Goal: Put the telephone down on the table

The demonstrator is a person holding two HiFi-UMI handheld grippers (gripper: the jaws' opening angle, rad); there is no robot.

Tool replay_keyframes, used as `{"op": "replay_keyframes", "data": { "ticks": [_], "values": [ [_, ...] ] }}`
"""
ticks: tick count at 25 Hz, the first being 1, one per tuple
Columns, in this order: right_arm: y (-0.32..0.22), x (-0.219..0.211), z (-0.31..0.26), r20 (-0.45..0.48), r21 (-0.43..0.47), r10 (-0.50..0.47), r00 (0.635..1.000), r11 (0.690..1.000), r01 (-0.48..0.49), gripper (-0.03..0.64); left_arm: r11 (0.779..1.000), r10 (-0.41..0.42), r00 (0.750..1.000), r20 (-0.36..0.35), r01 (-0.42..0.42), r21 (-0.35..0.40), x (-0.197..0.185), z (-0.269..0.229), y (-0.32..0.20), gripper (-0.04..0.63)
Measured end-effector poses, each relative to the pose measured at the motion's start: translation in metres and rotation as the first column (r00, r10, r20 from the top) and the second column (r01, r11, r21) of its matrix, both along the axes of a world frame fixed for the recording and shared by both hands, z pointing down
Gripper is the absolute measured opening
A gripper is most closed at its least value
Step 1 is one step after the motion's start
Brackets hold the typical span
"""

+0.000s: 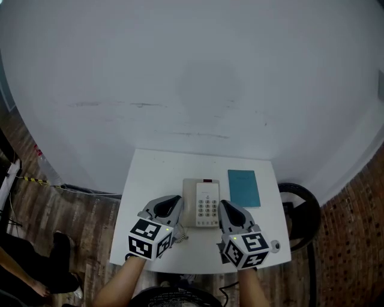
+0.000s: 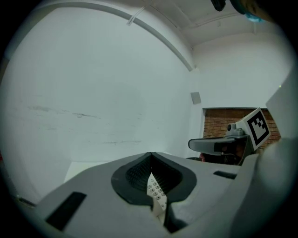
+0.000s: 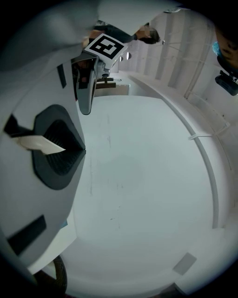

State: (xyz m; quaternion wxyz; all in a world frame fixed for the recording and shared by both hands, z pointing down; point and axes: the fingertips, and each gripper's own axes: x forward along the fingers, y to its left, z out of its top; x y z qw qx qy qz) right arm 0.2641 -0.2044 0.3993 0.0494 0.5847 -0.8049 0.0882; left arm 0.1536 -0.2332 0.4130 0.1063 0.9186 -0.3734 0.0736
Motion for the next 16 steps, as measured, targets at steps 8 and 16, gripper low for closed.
{"op": "replay_keyframes", "data": {
  "ticks": [8, 16],
  "values": [
    [0.007, -0.01, -0.003, 0.0, 0.005, -0.003, 1.0, 1.0, 0.003, 0.0, 1.0, -0.006, 1.0, -0.004, 0.006, -0.01, -0.01, 0.001, 0.006, 0.006],
    [0.014, -0.015, -0.003, -0.007, 0.005, -0.001, 1.0, 1.0, 0.001, 0.0, 1.0, -0.005, 1.0, -0.005, 0.005, -0.022, -0.014, 0.005, 0.013, 0.006]
  ]
}}
